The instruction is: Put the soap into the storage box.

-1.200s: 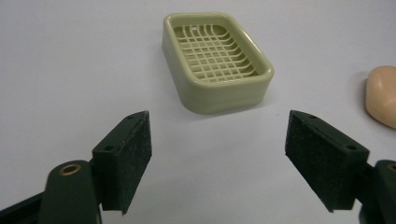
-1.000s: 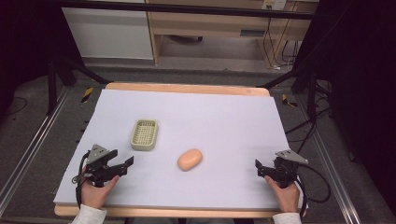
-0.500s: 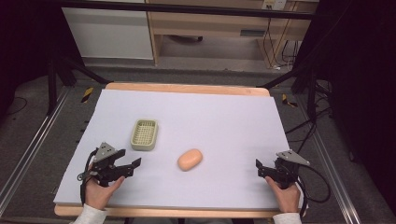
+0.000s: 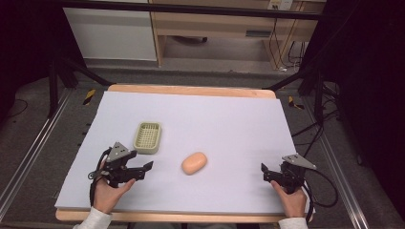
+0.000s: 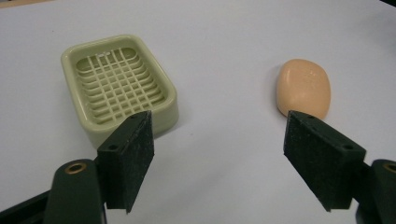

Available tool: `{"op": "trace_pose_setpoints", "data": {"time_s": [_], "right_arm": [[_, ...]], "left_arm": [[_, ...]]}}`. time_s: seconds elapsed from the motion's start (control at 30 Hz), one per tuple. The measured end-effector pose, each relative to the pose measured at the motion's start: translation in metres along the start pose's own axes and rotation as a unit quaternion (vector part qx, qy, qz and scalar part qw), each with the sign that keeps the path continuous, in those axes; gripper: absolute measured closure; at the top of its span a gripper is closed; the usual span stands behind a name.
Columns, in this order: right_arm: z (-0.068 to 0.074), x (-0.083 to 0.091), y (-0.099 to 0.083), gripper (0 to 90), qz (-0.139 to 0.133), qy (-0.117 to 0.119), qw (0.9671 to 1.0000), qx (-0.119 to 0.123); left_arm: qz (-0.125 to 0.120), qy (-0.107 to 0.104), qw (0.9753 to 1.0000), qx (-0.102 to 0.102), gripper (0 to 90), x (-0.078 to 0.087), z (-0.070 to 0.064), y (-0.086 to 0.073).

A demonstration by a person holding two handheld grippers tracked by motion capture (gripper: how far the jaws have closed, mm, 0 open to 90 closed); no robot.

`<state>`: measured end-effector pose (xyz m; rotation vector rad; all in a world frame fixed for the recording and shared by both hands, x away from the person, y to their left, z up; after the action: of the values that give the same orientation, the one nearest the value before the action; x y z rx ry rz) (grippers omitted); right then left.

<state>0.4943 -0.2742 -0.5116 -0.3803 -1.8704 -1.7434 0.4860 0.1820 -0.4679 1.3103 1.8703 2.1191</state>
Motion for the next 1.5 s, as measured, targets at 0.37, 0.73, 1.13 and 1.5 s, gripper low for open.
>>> {"op": "trace_pose_setpoints", "data": {"time_s": [0.37,0.73,1.13,1.5], "right_arm": [[0.003,0.002,0.001,5.8,-0.002,0.005,1.0,0.003],[0.005,0.002,0.001,5.8,-0.001,0.011,0.9999,0.003],[0.006,0.001,0.001,5.8,0.004,0.015,0.9999,0.003],[0.007,0.001,0.001,5.9,0.005,0.017,0.9998,0.004]], "left_arm": [[0.013,-0.015,0.9994,-0.029,23.7,-0.009,-0.013,0.022],[0.026,-0.03,0.9975,-0.059,23.5,-0.026,-0.037,0.045],[0.062,-0.046,0.9934,-0.085,23.6,-0.052,-0.059,0.048],[0.093,-0.069,0.9887,-0.095,25.5,-0.067,-0.073,0.049]]}}
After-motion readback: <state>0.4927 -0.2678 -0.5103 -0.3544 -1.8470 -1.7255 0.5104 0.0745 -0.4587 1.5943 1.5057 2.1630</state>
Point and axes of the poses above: each handheld gripper's, and its own axes: x roughly backward along the jaws, y roughly out of its top, z roughly to its left, the point moved 8 cm from there along -x, roughly forward along the jaws, and after that the axes turned 1 degree about -y, right-handed, at the moved point
